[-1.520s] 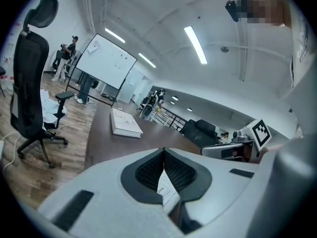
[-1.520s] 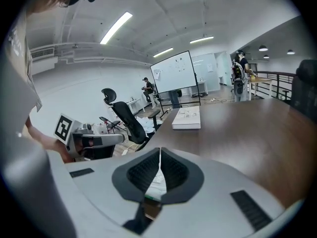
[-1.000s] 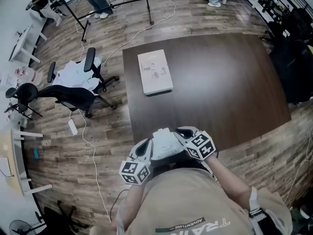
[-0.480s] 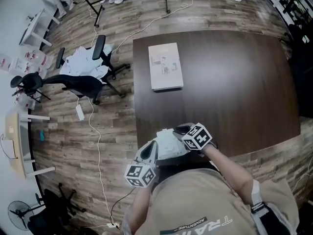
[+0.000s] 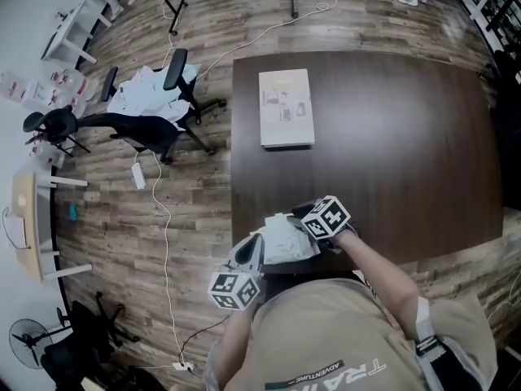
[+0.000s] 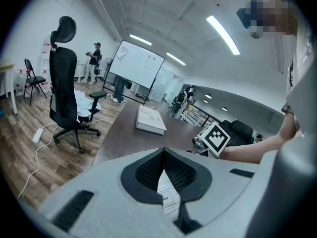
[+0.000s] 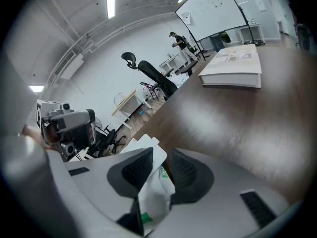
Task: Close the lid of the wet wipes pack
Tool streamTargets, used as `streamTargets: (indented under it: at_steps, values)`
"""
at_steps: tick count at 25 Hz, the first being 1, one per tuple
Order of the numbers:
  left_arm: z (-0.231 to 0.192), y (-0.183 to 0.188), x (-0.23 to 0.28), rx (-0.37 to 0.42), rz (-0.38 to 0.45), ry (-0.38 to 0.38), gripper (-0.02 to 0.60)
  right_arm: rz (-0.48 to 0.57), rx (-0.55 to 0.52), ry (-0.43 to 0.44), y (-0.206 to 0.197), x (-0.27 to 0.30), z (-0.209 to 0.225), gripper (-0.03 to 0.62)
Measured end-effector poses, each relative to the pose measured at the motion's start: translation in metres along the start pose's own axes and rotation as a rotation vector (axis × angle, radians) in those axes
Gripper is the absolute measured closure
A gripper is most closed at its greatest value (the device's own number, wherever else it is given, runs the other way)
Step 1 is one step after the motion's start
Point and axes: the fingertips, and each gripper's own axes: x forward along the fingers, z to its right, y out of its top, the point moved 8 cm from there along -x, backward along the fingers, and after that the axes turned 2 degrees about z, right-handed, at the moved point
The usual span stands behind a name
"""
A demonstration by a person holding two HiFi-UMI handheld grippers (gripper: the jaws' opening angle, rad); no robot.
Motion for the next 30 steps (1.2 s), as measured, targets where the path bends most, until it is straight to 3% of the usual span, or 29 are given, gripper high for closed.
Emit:
streamTargets:
  at_steps: [9, 22, 30]
  values:
    - [0.002, 0.005, -0.003, -0.002, 0.005, 0.013, 0.572, -0.008, -0.042, 0.028, 0.006, -0.003, 0.000, 0.522]
    - [0.004, -0.010, -0.017, -0.024, 0.028, 0.022, 0.572, 0.086, -0.119, -0.022, 0.004, -0.026, -0.021, 0.566]
    - [-0.009, -0.007, -0.025, -0.046, 0.048, -0.010, 0.572, 0.068, -0.184, -0.100, -0.004, -0.035, -0.047, 0.568]
